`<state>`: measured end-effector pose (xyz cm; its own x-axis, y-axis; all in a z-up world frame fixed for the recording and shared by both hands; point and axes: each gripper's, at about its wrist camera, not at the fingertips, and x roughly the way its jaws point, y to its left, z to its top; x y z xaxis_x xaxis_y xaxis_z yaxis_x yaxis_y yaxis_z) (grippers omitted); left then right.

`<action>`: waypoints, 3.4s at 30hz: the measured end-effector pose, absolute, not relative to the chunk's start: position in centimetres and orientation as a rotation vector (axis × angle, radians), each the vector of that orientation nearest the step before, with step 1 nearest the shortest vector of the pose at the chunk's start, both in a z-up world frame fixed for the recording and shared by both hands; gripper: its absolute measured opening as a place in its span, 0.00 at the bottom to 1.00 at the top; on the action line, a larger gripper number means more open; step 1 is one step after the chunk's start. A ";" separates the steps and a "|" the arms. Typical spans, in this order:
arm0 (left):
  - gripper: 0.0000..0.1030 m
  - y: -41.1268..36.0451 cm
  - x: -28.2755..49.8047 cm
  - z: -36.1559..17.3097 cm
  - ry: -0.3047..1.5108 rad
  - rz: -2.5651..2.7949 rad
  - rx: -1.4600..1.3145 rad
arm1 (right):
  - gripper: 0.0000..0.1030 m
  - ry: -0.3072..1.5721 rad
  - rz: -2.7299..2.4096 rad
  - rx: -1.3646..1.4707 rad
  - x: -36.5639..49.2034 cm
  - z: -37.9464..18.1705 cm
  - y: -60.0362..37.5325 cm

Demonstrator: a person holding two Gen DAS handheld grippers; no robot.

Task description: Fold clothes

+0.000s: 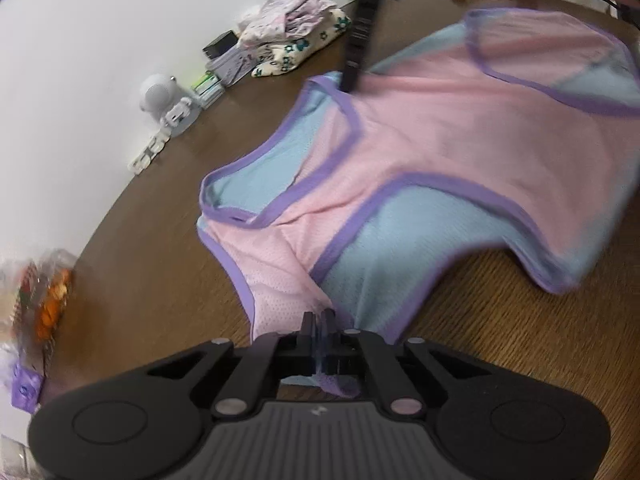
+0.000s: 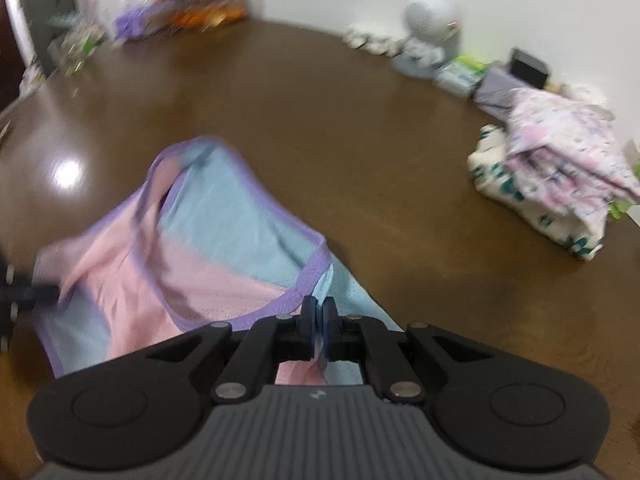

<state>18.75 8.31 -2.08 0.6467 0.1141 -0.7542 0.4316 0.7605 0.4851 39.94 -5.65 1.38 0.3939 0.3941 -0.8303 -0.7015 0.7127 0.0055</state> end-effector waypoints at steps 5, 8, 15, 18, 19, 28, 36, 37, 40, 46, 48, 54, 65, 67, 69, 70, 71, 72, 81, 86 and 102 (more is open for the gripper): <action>0.00 8.3 18.9 -2.0 0.867 -0.195 0.691 | 0.03 0.911 0.673 -0.266 42.3 1.0 -6.3; 0.01 8.4 19.1 -1.8 0.879 -0.189 0.683 | 0.06 0.933 0.667 -0.169 42.9 0.9 -7.7; 0.18 7.3 18.9 1.4 0.783 -0.221 0.623 | 0.37 0.869 0.609 -0.125 39.6 2.5 -14.5; 0.18 5.1 19.2 1.5 0.771 -0.312 0.636 | 0.37 0.898 0.584 -0.118 37.8 1.5 -17.3; 0.18 4.3 19.4 1.3 0.775 -0.338 0.645 | 0.37 0.908 0.576 -0.116 37.3 1.1 -18.2; 0.00 1.9 19.7 -1.4 0.819 -0.379 0.700 | 0.38 0.902 0.545 -0.176 31.1 -0.9 -23.0; 0.00 0.8 15.7 -1.9 0.842 -0.369 0.855 | 0.41 0.889 0.599 -0.269 26.0 -0.9 -23.0; 0.00 0.8 15.1 -1.9 0.847 -0.369 0.863 | 0.41 0.894 0.608 -0.274 25.3 -0.9 -23.0; 0.00 0.9 13.4 -1.5 0.877 -0.393 0.869 | 0.42 0.913 0.636 -0.294 23.1 -0.8 -22.9; 0.14 2.7 14.3 2.9 0.855 -0.378 0.767 | 0.42 0.996 0.638 -0.137 24.2 0.3 -23.1; 0.36 3.6 16.8 5.0 0.828 -0.353 0.666 | 0.42 1.017 0.622 -0.039 25.8 0.7 -23.2; 0.52 4.0 26.9 4.9 0.952 -0.312 0.401 | 0.42 1.110 0.545 0.212 30.7 0.5 -23.1; 0.27 3.2 34.5 1.5 1.134 -0.271 0.215 | 0.35 1.196 0.450 0.220 32.9 -0.6 -22.3; 0.27 3.0 34.8 1.6 1.134 -0.276 0.201 | 0.35 1.203 0.442 0.224 33.1 -0.6 -22.2; 0.27 2.7 35.2 1.4 1.137 -0.279 0.193 | 0.35 1.211 0.435 0.227 33.4 -0.6 -22.1; 0.27 2.6 35.4 1.2 1.141 -0.281 0.190 | 0.35 1.214 0.431 0.229 33.5 -0.7 -22.0; 0.27 2.5 35.5 1.0 1.145 -0.282 0.184 | 0.35 1.218 0.427 0.231 33.6 -0.7 -22.0; 0.27 2.5 35.6 0.8 1.148 -0.282 0.178 | 0.35 1.222 0.424 0.233 33.8 -0.7 -22.0; 0.12 2.8 35.8 0.3 1.146 -0.268 0.157 | 0.33 1.234 0.392 0.268 33.8 -0.8 -22.7; 0.02 2.5 35.3 0.0 1.114 -0.274 0.194 | 0.06 1.243 0.391 0.218 34.1 -0.9 -21.7; 0.01 3.3 34.3 0.9 1.063 -0.287 0.175 | 0.31 1.127 0.355 0.017 34.3 1.3 -21.1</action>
<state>34.35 3.27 0.91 0.4538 -0.1474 -0.8788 0.3146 0.9492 0.0033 34.28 -21.10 1.30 0.3798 0.2861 -0.8797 -0.2692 0.9440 0.1908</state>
